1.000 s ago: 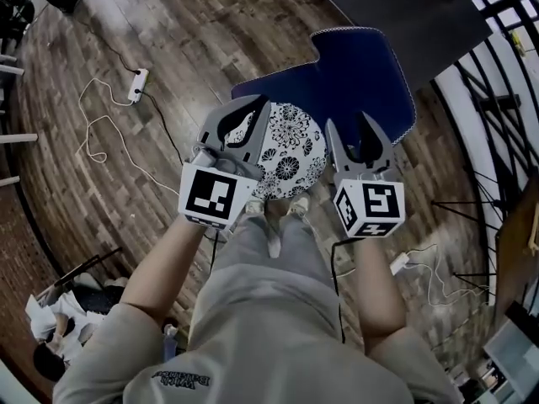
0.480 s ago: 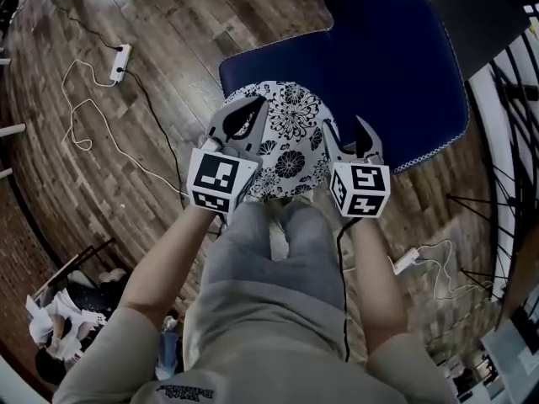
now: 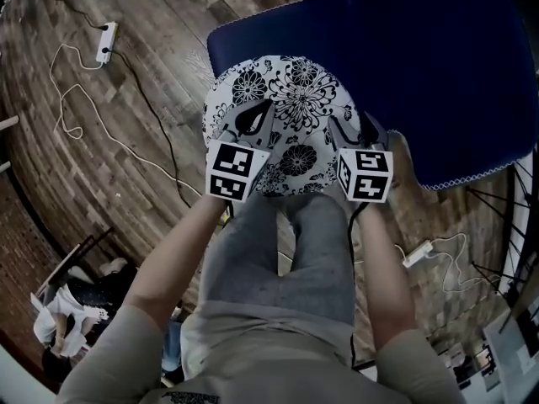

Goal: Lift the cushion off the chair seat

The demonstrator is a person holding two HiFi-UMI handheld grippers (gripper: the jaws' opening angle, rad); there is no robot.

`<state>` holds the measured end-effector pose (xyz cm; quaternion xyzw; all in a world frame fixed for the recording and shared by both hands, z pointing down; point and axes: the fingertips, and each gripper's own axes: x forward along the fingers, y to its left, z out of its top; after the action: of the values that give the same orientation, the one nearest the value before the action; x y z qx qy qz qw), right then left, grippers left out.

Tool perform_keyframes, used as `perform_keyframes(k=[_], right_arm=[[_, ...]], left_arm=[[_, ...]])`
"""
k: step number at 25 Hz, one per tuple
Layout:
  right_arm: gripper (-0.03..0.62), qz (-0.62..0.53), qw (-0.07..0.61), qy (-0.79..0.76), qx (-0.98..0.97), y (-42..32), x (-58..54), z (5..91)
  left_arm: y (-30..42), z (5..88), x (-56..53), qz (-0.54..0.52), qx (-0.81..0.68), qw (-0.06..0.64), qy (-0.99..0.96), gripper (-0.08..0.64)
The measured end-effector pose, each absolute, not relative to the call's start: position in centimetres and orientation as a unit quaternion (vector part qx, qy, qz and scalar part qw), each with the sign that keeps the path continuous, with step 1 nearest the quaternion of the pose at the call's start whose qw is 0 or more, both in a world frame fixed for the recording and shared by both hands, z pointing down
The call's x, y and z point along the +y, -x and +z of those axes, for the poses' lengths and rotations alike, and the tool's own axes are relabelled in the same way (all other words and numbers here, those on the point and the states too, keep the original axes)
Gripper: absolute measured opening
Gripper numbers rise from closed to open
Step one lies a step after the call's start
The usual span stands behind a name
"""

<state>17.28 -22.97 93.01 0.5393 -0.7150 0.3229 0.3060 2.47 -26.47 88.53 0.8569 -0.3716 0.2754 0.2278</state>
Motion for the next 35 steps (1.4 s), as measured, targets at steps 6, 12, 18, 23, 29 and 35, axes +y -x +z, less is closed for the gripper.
perform_keyframes(k=[6,12,18,23,29,35], right_arm=[[0.259,0.326,0.332,-0.538,-0.703,-18.1,-22.3,97.7],[0.098,0.336,0.346,-0.523,-0.703,-17.1,-22.2,98.6],[0.026,0.342,0.319,-0.517,-0.717,-15.5,-22.9,95.2],[0.025,0.308,0.272,-0.507,-0.757,-13.6,-24.4,86.8],[0.023,0.254,0.222,-0.505,-0.794,-12.1,-27.3,73.8],[0.023,0.179,0.152,-0.536,-0.811,-12.4,-29.0,56.3]], left_arm=[[-2.8,92.7,-25.2,0.296,-0.364,0.244,-0.849,0.005],[-2.2,93.5,-24.6,0.301,-0.368,0.251,-0.843,0.005],[-1.4,90.5,-25.1,0.294,-0.38,0.249,-0.841,0.005],[-0.5,84.4,-25.8,0.272,-0.387,0.229,-0.851,0.005],[1.0,73.4,-27.7,0.229,-0.414,0.193,-0.86,0.005],[2.5,58.7,-29.5,0.165,-0.448,0.149,-0.866,0.005]])
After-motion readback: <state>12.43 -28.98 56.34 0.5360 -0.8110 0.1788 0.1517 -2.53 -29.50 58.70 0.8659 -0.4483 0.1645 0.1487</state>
